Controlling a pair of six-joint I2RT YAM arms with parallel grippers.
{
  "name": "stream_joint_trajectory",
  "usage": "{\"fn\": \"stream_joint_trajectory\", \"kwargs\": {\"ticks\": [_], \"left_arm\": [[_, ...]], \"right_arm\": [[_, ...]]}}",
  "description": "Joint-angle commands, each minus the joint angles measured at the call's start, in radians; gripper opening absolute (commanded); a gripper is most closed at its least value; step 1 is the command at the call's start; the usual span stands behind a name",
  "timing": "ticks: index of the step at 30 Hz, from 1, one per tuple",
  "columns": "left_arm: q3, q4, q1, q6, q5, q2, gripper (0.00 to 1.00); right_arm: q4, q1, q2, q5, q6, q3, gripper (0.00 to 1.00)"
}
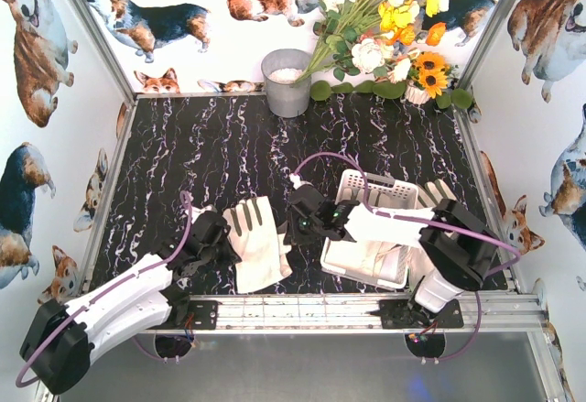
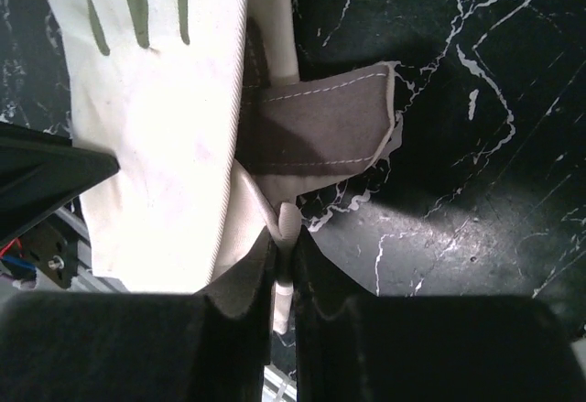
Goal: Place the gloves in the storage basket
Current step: Pair the glove with the glove.
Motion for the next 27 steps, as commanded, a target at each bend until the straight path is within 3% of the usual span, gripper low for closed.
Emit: {"fn": "stream_joint_trajectory", "kwargs": {"ticks": [1, 16, 25, 27], "left_arm": [[0.027, -0.047, 0.010, -0.001, -0.025, -0.037, 0.00], [0.027, -0.048, 0.010, -0.053, -0.015, -0.128, 0.00], [0.023, -0.012, 0.010, -0.059, 0.016, -0.108, 0.00], [0.024, -0.001, 0.010, -0.055, 0.018, -0.090, 0.04]], "right_arm": [[-0.026, 0.001, -0.072, 0.020, -0.035, 0.040, 0.04], [-0.082, -0.019, 0.003, 0.022, -0.117, 0.162, 0.05], [-0.069, -0.057, 0.022, -0.018, -0.138, 0.177, 0.06], [-0.071, -0.059, 0.028, -0.024, -0.150, 0.189, 0.07]]}}
